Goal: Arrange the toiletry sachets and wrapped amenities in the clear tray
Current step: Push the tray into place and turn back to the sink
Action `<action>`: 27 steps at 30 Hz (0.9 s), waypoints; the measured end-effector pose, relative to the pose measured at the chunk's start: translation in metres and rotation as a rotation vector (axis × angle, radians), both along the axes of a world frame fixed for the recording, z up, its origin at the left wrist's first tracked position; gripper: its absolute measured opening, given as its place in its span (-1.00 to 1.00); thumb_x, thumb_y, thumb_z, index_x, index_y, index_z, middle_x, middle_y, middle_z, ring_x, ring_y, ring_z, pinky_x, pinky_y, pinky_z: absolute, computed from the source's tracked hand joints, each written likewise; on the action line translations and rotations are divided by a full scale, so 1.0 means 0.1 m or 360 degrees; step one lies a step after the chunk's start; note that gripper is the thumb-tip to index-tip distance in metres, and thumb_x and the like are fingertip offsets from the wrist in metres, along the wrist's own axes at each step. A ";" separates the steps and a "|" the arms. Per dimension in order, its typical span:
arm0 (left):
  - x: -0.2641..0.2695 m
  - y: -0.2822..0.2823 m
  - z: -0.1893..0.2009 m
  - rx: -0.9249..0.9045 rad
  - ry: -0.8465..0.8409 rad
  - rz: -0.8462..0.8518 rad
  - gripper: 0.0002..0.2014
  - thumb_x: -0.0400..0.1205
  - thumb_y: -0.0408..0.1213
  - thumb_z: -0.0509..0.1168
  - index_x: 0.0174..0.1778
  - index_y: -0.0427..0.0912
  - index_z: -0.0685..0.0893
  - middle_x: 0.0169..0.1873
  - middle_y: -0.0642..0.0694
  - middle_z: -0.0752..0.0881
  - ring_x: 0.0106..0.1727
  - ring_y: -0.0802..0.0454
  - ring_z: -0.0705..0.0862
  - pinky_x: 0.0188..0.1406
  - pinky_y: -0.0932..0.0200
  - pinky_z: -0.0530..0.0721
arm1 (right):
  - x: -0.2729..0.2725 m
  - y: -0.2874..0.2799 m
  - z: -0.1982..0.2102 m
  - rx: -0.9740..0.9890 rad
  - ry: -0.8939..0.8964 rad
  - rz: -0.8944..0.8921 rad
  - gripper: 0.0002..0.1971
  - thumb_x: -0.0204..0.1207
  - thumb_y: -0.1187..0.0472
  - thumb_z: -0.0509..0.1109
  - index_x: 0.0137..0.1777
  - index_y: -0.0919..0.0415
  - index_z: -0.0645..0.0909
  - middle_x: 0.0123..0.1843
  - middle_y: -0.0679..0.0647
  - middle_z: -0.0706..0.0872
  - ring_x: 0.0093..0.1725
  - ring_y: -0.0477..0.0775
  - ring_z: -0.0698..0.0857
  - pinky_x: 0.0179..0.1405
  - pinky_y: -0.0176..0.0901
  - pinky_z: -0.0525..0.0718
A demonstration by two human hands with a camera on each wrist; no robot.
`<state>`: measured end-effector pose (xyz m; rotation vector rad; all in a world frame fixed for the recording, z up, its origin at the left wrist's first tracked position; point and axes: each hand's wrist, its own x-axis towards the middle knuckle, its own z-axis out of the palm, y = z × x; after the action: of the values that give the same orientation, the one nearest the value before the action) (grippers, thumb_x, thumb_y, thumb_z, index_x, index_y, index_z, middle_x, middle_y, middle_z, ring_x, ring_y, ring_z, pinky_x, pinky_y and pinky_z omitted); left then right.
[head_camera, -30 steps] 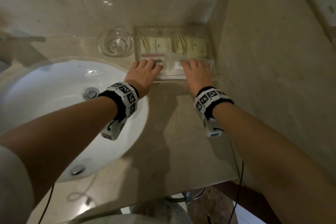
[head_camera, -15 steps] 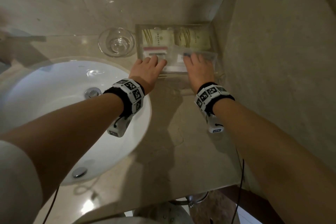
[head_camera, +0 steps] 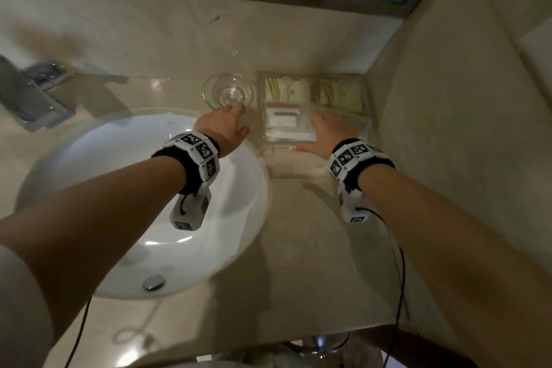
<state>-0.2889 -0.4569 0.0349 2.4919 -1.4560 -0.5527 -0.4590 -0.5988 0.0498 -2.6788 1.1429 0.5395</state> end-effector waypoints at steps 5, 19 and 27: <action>0.54 0.46 0.09 0.0100 0.0179 0.0370 -0.65 0.66 -0.09 0.15 0.31 -0.19 0.45 0.10 -0.28 0.71 0.18 -0.25 0.63 0.10 -0.03 0.55 | 0.61 0.40 0.17 0.0166 -0.0255 0.0008 -0.45 0.62 -0.22 0.07 0.39 0.16 0.51 -0.16 -0.05 0.63 -0.18 -0.01 0.61 -0.09 -0.10 0.64; 1.73 2.64 0.15 0.0381 0.0100 0.1059 -0.70 0.63 -0.21 0.16 0.14 -0.35 0.57 0.12 -0.35 0.66 0.10 -0.29 0.64 -0.08 0.01 0.54 | 2.28 1.55 0.05 0.0257 -0.0402 -0.0022 -0.70 0.58 0.13 0.26 0.09 0.36 0.65 0.10 0.31 0.74 0.09 0.32 0.69 0.11 0.02 0.66; 2.03 3.93 -0.17 0.0780 0.0136 0.1596 -0.54 0.57 -0.21 0.27 0.34 -0.31 0.35 0.29 -0.37 0.51 0.30 -0.36 0.54 0.11 -0.17 0.54 | 2.82 2.01 -0.29 0.0339 -0.0384 -0.0111 -0.71 0.52 0.04 0.28 0.01 0.26 0.63 -0.07 0.22 0.69 -0.14 0.22 0.60 -0.04 -0.05 0.60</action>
<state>-0.0856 -0.0638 0.0182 3.0352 0.0976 -0.8146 -0.1775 -0.3976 0.0211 -2.4334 1.0433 0.2969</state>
